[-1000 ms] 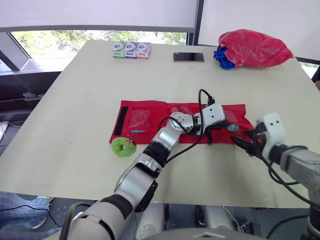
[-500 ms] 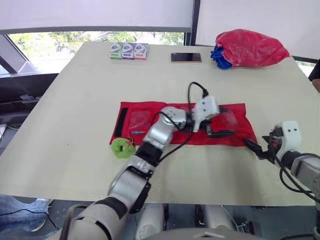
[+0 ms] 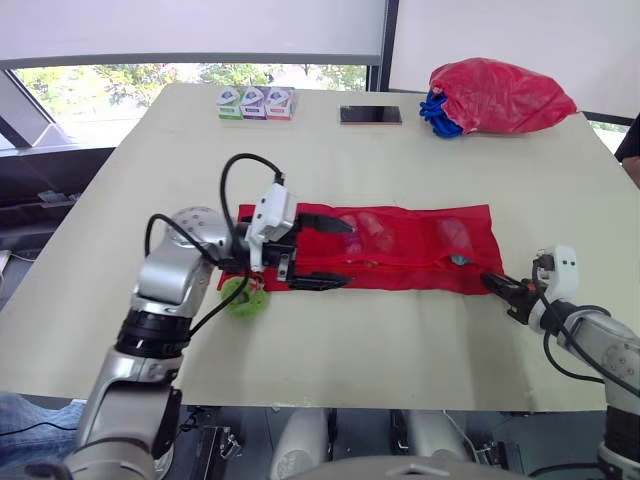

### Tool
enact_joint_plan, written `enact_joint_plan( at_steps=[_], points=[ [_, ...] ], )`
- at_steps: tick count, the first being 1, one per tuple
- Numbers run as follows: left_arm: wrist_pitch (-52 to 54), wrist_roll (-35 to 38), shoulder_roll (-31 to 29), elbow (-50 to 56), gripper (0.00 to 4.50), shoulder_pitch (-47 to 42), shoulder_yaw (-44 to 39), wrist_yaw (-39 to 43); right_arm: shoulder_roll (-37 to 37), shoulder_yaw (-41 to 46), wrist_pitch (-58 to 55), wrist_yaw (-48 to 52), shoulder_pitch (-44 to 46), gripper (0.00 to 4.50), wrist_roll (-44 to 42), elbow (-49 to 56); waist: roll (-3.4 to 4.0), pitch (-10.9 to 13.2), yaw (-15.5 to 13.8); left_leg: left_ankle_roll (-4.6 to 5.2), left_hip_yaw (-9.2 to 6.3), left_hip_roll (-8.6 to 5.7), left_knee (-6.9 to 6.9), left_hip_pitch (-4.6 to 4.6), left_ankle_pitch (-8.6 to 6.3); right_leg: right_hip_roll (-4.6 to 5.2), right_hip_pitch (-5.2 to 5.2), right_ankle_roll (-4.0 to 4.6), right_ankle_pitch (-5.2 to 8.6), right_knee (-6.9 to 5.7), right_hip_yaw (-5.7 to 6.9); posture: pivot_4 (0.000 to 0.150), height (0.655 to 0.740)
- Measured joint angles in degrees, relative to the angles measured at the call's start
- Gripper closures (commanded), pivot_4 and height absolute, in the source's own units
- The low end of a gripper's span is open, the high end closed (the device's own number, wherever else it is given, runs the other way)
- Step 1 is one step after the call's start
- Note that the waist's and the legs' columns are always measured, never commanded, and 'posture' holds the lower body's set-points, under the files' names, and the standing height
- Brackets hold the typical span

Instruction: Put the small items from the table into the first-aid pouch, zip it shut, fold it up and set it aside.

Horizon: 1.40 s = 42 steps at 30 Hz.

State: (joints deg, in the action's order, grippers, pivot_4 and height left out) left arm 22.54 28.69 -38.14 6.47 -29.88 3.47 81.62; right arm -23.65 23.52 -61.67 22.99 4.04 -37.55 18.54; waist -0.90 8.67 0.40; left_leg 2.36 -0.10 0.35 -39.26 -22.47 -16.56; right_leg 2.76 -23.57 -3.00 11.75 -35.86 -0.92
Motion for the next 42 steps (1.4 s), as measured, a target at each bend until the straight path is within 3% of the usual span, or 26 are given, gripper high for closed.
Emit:
enact_joint_plan(
  at_steps=[8, 16, 17, 20, 21, 22, 23, 26, 33, 42],
  points=[
    [1.95, 3.43, -4.87, 5.04, 0.00, 3.16, -3.02, 0.09, -6.93, 4.16, 3.57, 2.37, -1.95, 4.47, -0.50, -6.99, 0.01, 0.00, -0.28, 0.00, 0.01, -0.05, 0.01, -0.02, 0.00, -0.02, 0.00, -0.01, 0.01, 0.02, -0.03, 0.150, 0.7400],
    [2.84, 4.76, -4.86, 6.97, 0.00, 3.45, -3.29, -2.66, -18.16, 4.46, 18.57, 3.03, -5.47, 4.47, 10.70, -18.92, 0.00, -0.02, -1.26, 0.01, 0.09, -0.10, -0.01, 0.01, 0.00, -0.04, 0.02, -0.02, 0.02, 0.03, -0.13, 0.150, 0.7400],
    [2.83, 4.74, -4.66, 6.98, 0.00, 3.45, -2.99, -3.11, -19.34, 4.07, 20.67, 3.28, -6.09, 3.81, 12.43, -19.97, 0.00, -0.02, -1.26, 0.00, 0.09, -0.10, -0.01, 0.00, 0.00, -0.04, 0.02, -0.02, 0.02, 0.03, -0.13, 0.150, 0.7400],
    [2.83, 4.67, -4.40, 6.99, 0.00, 3.64, -2.81, -3.90, -20.19, 4.23, 23.91, 5.37, -7.66, 2.57, 14.24, -21.03, -0.01, -0.01, -1.06, 0.00, 0.11, -0.07, 0.00, 0.02, 0.00, -0.09, 0.02, -0.02, 0.02, 0.03, -0.15, 0.150, 0.7400],
    [2.84, 4.67, -4.40, 6.99, 0.00, 3.91, -2.81, -4.19, -20.21, 4.28, 24.81, 6.54, -8.24, 1.87, 14.31, -20.92, 0.00, -0.01, -0.76, 0.00, 0.14, -0.05, 0.01, 0.06, 0.00, -0.14, 0.01, -0.01, 0.02, 0.02, -0.19, 0.150, 0.7400],
    [2.84, 4.67, -4.41, 6.99, 0.00, 3.99, -2.82, -4.24, -20.23, 4.30, 25.02, 6.78, -8.41, 1.84, 14.33, -20.89, 0.00, -0.02, -0.73, 0.00, 0.14, -0.04, 0.01, 0.07, 0.00, -0.14, 0.02, -0.01, 0.03, 0.02, -0.19, 0.150, 0.7400],
    [3.85, 5.22, -4.54, 7.03, 0.00, 4.60, -3.03, -4.78, -20.58, 4.39, 28.71, 7.91, -10.60, 1.53, 15.60, -19.71, 0.09, -0.02, -0.70, 0.00, 0.14, -0.03, 0.04, 0.06, 0.00, -0.14, 0.00, -0.02, 0.03, 0.02, -0.20, 0.150, 0.7400],
    [7.50, 5.34, -5.39, 5.66, 0.00, 7.02, -3.95, -7.73, -20.77, 6.64, 36.68, 12.49, -16.19, 0.12, 16.67, -13.98, 0.23, -0.02, -0.62, 0.00, 0.13, 0.03, 0.10, 0.06, 0.00, -0.15, -0.01, -0.22, 0.15, 0.02, -0.20, 0.150, 0.7400],
    [16.76, 5.04, -3.56, -1.76, 0.00, 6.71, -5.44, -19.90, -19.20, 11.50, 39.04, 23.42, -23.66, 0.04, 4.60, 5.68, 0.10, 0.00, -0.44, 0.00, 0.12, 0.07, 0.08, 0.24, -0.01, -0.14, 0.14, -0.27, 0.18, 0.01, -0.22, 0.150, 0.7400],
    [28.76, 6.98, 0.82, -5.50, 0.00, 5.39, -6.07, -28.84, -19.43, 8.28, 33.21, 24.45, -22.24, 0.04, -9.36, 21.16, -0.04, 0.05, -0.55, -0.01, 0.10, 0.06, 0.07, 0.23, -0.01, -0.09, 0.13, -0.07, 0.09, 0.00, -0.20, 0.150, 0.7400]
  ],
)
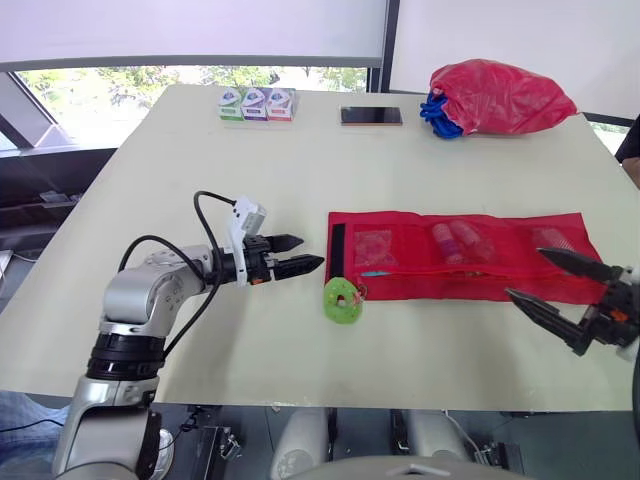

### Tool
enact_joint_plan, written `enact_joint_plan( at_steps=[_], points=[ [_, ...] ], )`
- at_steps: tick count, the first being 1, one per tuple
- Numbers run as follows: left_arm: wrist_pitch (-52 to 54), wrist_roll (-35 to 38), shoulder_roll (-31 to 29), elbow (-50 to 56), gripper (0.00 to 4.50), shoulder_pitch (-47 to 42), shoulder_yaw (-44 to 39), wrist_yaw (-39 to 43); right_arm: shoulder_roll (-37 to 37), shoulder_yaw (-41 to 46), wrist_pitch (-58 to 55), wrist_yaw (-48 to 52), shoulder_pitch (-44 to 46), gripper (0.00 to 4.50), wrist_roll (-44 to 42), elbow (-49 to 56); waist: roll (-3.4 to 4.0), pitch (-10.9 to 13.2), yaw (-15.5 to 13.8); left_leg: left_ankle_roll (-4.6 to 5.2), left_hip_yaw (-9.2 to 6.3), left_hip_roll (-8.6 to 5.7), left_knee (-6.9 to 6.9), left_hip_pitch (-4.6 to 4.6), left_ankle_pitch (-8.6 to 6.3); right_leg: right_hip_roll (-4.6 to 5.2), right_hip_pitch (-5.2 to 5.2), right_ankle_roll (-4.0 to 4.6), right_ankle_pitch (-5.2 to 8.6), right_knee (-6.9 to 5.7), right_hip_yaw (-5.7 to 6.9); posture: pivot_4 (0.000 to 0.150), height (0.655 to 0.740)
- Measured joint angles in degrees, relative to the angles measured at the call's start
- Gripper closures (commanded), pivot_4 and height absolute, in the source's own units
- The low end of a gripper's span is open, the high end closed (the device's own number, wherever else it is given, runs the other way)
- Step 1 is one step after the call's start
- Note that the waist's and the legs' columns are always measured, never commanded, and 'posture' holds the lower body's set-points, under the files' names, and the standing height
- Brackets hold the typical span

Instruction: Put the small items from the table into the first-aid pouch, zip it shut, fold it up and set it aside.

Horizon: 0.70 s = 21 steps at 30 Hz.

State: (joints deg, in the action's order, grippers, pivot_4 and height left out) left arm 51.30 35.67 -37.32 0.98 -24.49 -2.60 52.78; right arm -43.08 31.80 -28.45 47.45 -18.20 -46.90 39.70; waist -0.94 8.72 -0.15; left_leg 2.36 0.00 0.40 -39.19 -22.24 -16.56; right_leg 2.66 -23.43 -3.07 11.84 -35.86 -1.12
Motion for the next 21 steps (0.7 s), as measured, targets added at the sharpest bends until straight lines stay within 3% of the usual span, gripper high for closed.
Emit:
enact_joint_plan(
  at_steps=[4, 10, 21],
  points=[
    [6.46, 0.68, 2.65, -3.20, 0.00, -2.70, -1.55, -5.28, -1.04, -2.00, -1.40, -0.82, 3.55, 0.04, -2.73, 1.14, -0.05, 0.02, -0.29, 0.00, -0.01, -0.03, 0.00, -0.01, 0.00, 0.00, 0.00, -0.01, -0.03, 0.00, 0.01, 0.150, 0.7400],
    [20.35, 3.39, 12.91, -8.51, 0.00, -8.66, -7.70, -17.26, -1.58, -7.37, -2.21, -1.81, 8.43, 0.04, -3.17, 1.44, -0.13, -0.02, -0.84, -0.01, -0.15, -0.11, -0.06, -0.10, 0.01, 0.05, 0.00, 0.00, -0.04, 0.00, 0.13, 0.150, 0.7400],
    [31.89, 6.40, 18.03, -19.90, 0.00, -16.55, -12.87, -20.00, -2.20, -11.03, -3.28, -2.97, 12.35, 0.04, -3.96, 1.98, -0.12, -0.03, -0.70, -0.02, -0.15, -0.17, -0.06, -0.09, 0.01, 0.08, 0.00, 0.00, -0.05, -0.02, 0.12, 0.150, 0.7400]
  ],
)
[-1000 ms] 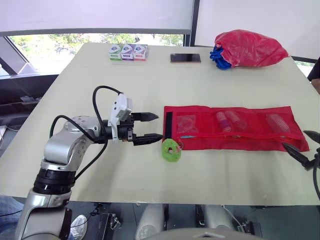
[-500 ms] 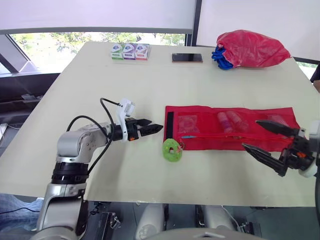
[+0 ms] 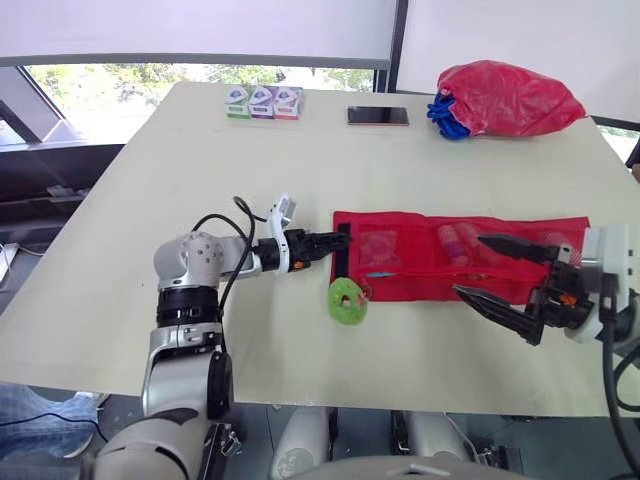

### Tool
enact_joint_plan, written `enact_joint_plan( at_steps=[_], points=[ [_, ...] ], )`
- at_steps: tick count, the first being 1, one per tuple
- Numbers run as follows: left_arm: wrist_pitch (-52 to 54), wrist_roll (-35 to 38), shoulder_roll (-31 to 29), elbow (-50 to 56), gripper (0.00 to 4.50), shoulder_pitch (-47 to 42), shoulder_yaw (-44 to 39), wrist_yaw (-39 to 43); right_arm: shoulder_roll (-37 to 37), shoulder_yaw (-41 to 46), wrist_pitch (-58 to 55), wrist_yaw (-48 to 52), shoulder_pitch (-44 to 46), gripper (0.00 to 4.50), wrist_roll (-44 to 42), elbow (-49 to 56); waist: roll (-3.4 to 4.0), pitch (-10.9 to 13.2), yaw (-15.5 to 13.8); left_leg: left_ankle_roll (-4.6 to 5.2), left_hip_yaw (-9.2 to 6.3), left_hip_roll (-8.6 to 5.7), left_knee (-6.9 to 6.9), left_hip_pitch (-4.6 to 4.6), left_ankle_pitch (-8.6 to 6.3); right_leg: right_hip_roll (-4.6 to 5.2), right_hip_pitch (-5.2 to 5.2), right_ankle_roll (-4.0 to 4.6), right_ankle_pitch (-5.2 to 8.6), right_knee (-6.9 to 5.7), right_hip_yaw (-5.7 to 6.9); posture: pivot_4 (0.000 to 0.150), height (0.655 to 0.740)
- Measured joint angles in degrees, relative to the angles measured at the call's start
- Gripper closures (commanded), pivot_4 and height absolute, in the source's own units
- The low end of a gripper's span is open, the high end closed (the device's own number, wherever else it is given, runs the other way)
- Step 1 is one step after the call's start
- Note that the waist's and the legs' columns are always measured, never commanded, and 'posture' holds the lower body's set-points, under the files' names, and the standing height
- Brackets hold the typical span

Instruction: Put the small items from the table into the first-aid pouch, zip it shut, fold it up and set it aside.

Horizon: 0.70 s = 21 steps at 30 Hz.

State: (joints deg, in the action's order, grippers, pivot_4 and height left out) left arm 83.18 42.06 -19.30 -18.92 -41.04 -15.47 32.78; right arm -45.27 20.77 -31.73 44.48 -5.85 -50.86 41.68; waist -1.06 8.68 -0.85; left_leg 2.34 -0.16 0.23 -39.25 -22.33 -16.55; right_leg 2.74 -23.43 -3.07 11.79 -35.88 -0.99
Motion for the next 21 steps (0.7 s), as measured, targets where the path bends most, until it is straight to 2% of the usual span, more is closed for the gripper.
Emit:
enact_joint_plan(
  at_steps=[4, 5, 7, 10, 11, 15, 16, 21],
  points=[
    [2.29, 1.03, 1.28, -3.02, 0.00, -0.74, -2.46, -0.01, -0.44, 0.00, -0.56, 0.03, 0.14, 0.04, -0.30, 0.00, -0.01, 0.00, 0.11, 0.00, -0.02, 0.00, 0.01, 0.00, 0.00, -0.01, -0.01, 0.00, 0.00, 0.00, 0.01, 0.150, 0.7400],
    [2.79, 1.14, 1.33, -3.64, 0.24, -0.87, -3.26, -0.06, -0.44, 0.00, -0.59, 0.01, 0.14, 0.01, -0.42, 0.01, -0.01, 0.00, 0.11, 0.00, -0.02, 0.00, 0.01, 0.00, 0.00, -0.01, -0.01, 0.01, 0.00, 0.00, 0.01, 0.150, 0.7400],
    [3.67, 1.24, 1.37, -4.86, 0.88, -0.90, -4.81, -0.30, -0.44, -0.03, -0.63, -0.04, 0.13, 0.00, -0.77, 0.02, -0.02, 0.00, 0.16, -0.01, -0.02, 0.01, 0.01, 0.00, 0.00, -0.01, -0.01, 0.01, 0.00, -0.01, 0.01, 0.150, 0.7400],
    [4.98, 1.55, 1.40, -4.94, 2.14, -0.83, -6.16, -0.44, -0.40, -0.68, -0.64, -0.25, 0.40, 0.00, -0.85, 0.02, -0.02, 0.01, 0.15, -0.02, -0.03, 0.02, 0.01, 0.00, 0.01, -0.01, -0.01, 0.01, 0.00, 0.00, 0.01, 0.150, 0.7400],
    [5.41, 1.90, 1.43, -4.86, 2.74, -0.83, -6.88, -0.52, -0.33, -1.32, -0.64, -0.42, 0.69, 0.00, -0.86, 0.02, -0.02, 0.01, 0.15, -0.02, -0.03, 0.02, 0.01, 0.00, 0.01, 0.00, -0.01, 0.01, 0.00, 0.00, 0.01, 0.150, 0.7400],
    [6.41, 2.07, 1.83, -4.06, 4.22, -0.66, -7.51, -0.71, 0.50, -3.84, -0.63, -0.73, 2.49, 0.00, -0.86, -0.04, -0.02, 0.01, 0.14, -0.04, -0.03, 0.02, 0.01, -0.01, 0.02, 0.00, -0.01, 0.01, -0.01, 0.00, 0.01, 0.150, 0.7400],
    [6.47, 2.15, 2.02, -3.89, 4.44, -0.65, -7.59, -0.83, 0.69, -4.93, -0.64, -0.86, 3.24, 0.00, -0.89, -0.03, -0.02, 0.01, 0.12, -0.05, -0.03, 0.02, 0.01, -0.01, 0.03, 0.01, -0.01, 0.01, -0.01, 0.00, 0.01, 0.150, 0.7400],
    [6.49, 2.15, 2.74, -3.53, 4.44, -0.33, -8.71, -2.04, 2.27, -11.23, -0.70, -1.52, 7.10, 0.00, 0.68, -0.11, -0.02, 0.01, 0.15, -0.25, -0.06, 0.02, 0.01, -0.02, 0.14, 0.01, -0.03, 0.01, -0.01, 0.00, 0.03, 0.150, 0.7400]
  ],
)
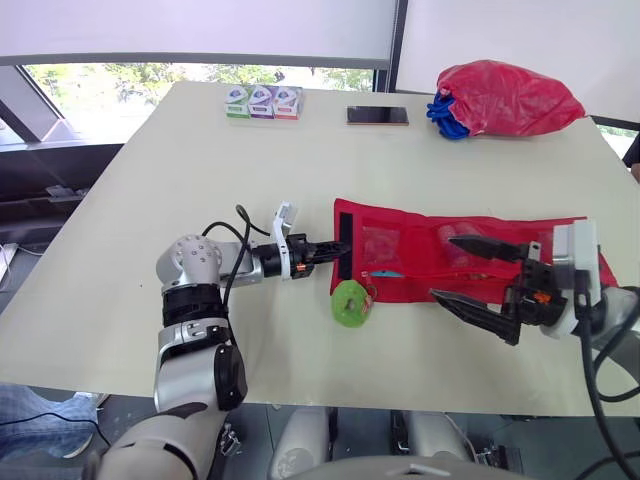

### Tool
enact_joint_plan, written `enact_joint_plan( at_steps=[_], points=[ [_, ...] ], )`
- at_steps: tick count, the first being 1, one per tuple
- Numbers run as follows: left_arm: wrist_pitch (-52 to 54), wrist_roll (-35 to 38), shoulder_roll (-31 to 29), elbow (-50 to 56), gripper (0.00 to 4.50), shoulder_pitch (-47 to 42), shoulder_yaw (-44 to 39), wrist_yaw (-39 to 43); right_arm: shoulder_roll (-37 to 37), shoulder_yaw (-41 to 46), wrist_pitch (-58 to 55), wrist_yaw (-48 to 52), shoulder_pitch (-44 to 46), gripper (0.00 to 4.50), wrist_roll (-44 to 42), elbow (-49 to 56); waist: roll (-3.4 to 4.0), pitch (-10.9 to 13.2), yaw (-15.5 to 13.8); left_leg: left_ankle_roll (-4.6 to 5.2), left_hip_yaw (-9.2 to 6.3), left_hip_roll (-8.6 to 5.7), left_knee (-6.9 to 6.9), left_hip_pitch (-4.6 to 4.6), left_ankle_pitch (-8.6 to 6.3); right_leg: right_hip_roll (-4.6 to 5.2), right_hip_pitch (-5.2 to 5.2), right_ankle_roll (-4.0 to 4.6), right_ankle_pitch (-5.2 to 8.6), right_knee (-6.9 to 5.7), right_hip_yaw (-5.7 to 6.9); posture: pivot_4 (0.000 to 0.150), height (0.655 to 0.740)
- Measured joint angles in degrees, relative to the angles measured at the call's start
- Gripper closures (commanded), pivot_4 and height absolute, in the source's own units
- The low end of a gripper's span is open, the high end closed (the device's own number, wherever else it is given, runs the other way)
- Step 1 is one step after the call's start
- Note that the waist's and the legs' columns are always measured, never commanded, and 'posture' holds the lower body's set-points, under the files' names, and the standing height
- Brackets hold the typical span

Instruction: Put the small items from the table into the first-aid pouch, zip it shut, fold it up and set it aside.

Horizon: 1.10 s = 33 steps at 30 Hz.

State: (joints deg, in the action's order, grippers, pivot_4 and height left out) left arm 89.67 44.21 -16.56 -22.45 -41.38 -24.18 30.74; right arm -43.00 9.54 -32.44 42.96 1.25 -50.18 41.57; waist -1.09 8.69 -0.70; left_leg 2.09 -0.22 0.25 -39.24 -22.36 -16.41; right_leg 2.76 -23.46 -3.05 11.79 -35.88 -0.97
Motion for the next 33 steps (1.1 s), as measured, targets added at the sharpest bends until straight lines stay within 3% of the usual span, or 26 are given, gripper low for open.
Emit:
enact_joint_plan(
  at_steps=[4, 11, 15, 28, 31, 33],
  points=[
    [-1.20, -0.31, 0.23, 0.86, 4.44, 0.14, 0.75, -0.44, 4.25, -12.31, -1.19, -0.72, 5.69, 0.00, 5.04, -2.20, -0.02, 0.00, 0.05, -0.07, -0.01, -0.01, 0.01, -0.02, 0.04, -0.01, -0.04, 0.01, 0.00, -0.01, 0.01, 0.150, 0.7400],
    [-4.26, -1.94, -0.13, 0.69, 4.44, 0.31, 2.99, -0.58, 8.93, -23.76, -2.45, 2.16, 11.42, 0.00, 10.20, -9.88, -0.04, 0.00, 0.09, -0.09, -0.03, -0.06, 0.00, -0.07, 0.05, 0.02, -0.09, 0.01, -0.01, -0.01, 0.02, 0.150, 0.7400],
    [-5.57, -2.52, -0.54, 0.53, 4.44, 0.52, 4.92, -0.27, 10.17, -33.40, -2.56, 2.97, 15.51, 0.00, 19.85, -16.68, -0.04, 0.01, 0.02, -0.12, -0.06, -0.08, 0.02, -0.10, 0.07, 0.02, -0.11, 0.02, -0.01, -0.02, 0.06, 0.150, 0.7400],
    [-7.75, -3.42, -2.43, 0.35, 4.44, 0.74, 8.77, 1.97, 15.11, -41.51, -6.16, -1.27, 18.22, 0.00, 33.73, -20.09, -0.05, -0.05, 0.41, -0.18, -0.10, -0.09, 0.02, -0.04, 0.11, 0.01, -0.10, 0.02, -0.01, -0.06, 0.07, 0.150, 0.7400],
    [-8.55, -3.58, -2.59, -0.31, 4.50, 0.69, 8.90, 2.29, 16.45, -42.89, -7.36, -3.13, 19.14, 0.74, 36.52, -20.26, -0.05, -0.11, 0.66, -0.22, -0.12, -0.09, 0.03, 0.00, 0.13, 0.01, -0.08, 0.02, -0.01, -0.08, 0.08, 0.150, 0.7400],
    [-8.86, -3.59, -2.59, -0.65, 4.50, 0.65, 8.96, 2.65, 16.58, -43.10, -7.69, -4.21, 19.67, 1.75, 38.46, -20.46, -0.03, -0.13, 0.68, -0.22, -0.12, -0.09, 0.03, 0.01, 0.13, 0.01, -0.06, 0.02, -0.01, -0.08, 0.07, 0.150, 0.7400]
  ],
)
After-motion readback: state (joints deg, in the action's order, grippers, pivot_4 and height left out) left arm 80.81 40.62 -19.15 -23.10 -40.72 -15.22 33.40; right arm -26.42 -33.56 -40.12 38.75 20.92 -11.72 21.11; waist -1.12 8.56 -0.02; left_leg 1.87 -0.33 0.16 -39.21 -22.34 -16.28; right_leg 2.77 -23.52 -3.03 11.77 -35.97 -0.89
